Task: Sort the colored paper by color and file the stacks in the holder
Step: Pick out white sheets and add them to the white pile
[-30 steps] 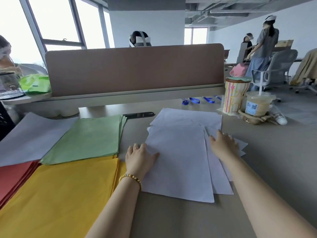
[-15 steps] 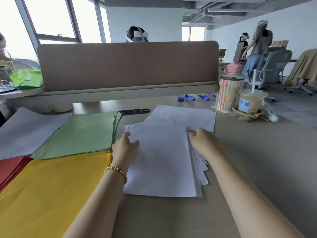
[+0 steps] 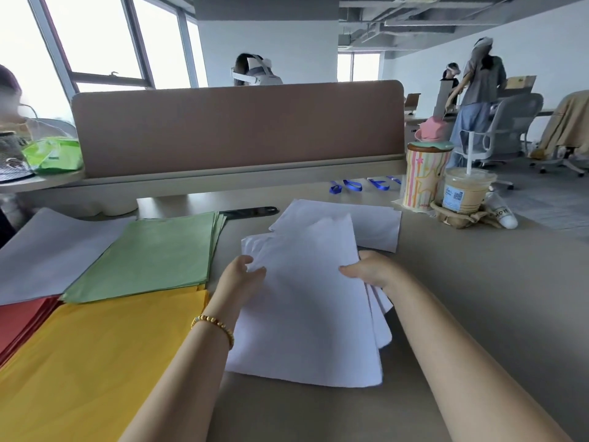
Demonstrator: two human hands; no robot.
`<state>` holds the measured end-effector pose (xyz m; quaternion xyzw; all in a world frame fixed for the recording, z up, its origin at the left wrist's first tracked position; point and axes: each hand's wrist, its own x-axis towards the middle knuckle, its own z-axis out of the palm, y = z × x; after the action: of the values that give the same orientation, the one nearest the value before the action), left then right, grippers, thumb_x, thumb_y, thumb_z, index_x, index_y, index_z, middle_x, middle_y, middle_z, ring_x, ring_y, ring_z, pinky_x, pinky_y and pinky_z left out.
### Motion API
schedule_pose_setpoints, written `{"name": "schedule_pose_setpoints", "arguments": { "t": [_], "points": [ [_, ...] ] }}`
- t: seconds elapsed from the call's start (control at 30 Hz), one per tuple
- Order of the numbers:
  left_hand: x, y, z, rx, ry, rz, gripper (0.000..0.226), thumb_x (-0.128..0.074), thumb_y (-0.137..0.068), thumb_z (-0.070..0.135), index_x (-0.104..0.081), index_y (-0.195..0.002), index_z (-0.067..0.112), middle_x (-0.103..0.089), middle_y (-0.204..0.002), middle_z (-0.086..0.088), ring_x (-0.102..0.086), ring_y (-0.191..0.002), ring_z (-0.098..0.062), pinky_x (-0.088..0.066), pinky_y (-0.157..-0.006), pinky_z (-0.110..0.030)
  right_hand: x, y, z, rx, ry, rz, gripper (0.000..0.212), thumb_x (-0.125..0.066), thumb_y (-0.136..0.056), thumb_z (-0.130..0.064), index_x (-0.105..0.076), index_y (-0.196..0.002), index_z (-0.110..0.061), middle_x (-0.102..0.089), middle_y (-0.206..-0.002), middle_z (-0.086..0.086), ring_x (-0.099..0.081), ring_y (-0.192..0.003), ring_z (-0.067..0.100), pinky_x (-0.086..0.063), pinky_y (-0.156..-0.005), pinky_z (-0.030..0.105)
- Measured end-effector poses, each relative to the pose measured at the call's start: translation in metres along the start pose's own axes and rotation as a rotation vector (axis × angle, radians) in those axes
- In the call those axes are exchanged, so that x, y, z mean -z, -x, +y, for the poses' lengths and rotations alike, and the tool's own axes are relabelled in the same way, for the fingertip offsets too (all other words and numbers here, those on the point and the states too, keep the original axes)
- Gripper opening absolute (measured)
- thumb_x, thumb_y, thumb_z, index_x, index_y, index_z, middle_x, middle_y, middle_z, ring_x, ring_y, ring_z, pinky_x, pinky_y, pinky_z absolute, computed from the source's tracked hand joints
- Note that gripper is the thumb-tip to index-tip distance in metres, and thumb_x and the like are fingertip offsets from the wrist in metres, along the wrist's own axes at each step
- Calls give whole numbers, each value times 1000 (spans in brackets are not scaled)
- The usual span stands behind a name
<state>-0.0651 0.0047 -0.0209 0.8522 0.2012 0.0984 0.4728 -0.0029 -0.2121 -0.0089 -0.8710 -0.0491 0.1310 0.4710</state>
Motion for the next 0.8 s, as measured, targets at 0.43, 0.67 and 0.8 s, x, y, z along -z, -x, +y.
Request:
{"name": "schedule_pose_setpoints", "arguments": {
  "t": [0.43,0.67,0.8],
  "points": [
    [9,2,-6,75,388,-83,13,-52,-93,6,-60,-104,5,-64,-81,-3,-60,-69,-16,-50,-63,-25,-6,-13,2,77,-496,347,43,-39,-100,-29,-55,-119,7,-56,-127,23,-55,-113,33,-42,-96,35],
    [12,-15,-23,158,572,303,19,-43,-96,12,-54,-111,9,-60,-107,-10,-58,-100,-29,-45,-85,-33,-1,-53,31,198,478,414,48,-32,-98,-15,-28,-146,-11,-24,-155,8,-18,-144,22,-18,-115,39],
    [9,-20,-27,164,617,318,27,-43,-96,12,-53,-121,5,-62,-114,-12,-59,-105,-32,-47,-97,-42,0,-72,30,174,692,326,52,-24,-100,-30,-14,-150,-17,-7,-159,1,2,-147,18,-1,-118,47]
  ]
}}
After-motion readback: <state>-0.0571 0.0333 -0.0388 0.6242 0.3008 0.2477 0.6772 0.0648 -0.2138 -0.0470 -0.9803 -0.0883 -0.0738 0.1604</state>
